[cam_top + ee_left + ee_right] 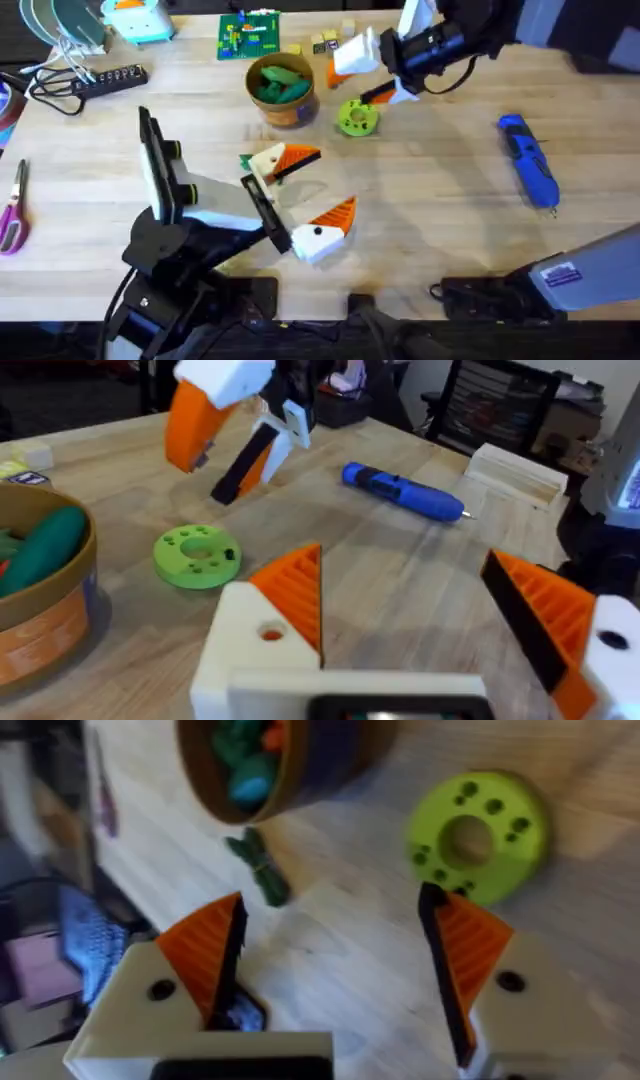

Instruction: Pick up the gripper from the table and insert it into the empty holder that is missing its gripper. Then pick up a screw, insert it into the mounting hole, and use the screwdriver to tighten it. Finally, clean up the table by picking up the vegetable and placing it into the bucket.

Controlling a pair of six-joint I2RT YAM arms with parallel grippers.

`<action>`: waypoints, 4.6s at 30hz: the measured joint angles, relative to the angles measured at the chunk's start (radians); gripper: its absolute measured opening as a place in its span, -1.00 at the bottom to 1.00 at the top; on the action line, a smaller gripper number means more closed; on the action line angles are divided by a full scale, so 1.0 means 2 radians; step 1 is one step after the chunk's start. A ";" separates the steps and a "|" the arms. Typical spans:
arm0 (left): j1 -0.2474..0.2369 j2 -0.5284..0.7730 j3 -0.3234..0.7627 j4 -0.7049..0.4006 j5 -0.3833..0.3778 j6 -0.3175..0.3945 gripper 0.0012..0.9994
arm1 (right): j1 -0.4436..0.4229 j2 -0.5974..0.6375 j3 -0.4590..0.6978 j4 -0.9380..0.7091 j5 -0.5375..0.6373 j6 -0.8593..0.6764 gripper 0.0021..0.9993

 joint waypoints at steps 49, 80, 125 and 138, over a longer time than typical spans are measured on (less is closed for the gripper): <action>0.000 0.000 0.000 0.000 0.000 0.000 0.99 | 0.138 0.072 0.031 -0.088 0.396 -0.238 -0.69; 0.000 0.000 0.000 0.000 0.000 0.000 0.99 | 0.138 -0.077 0.054 -0.143 0.325 -0.238 -0.99; 0.000 0.000 0.000 -0.006 0.094 0.041 0.99 | 0.325 -0.058 0.181 -0.271 0.221 -0.205 -0.99; 0.000 0.000 0.000 -0.006 0.094 0.041 0.99 | 0.325 -0.053 0.181 -0.269 0.240 -0.207 -0.99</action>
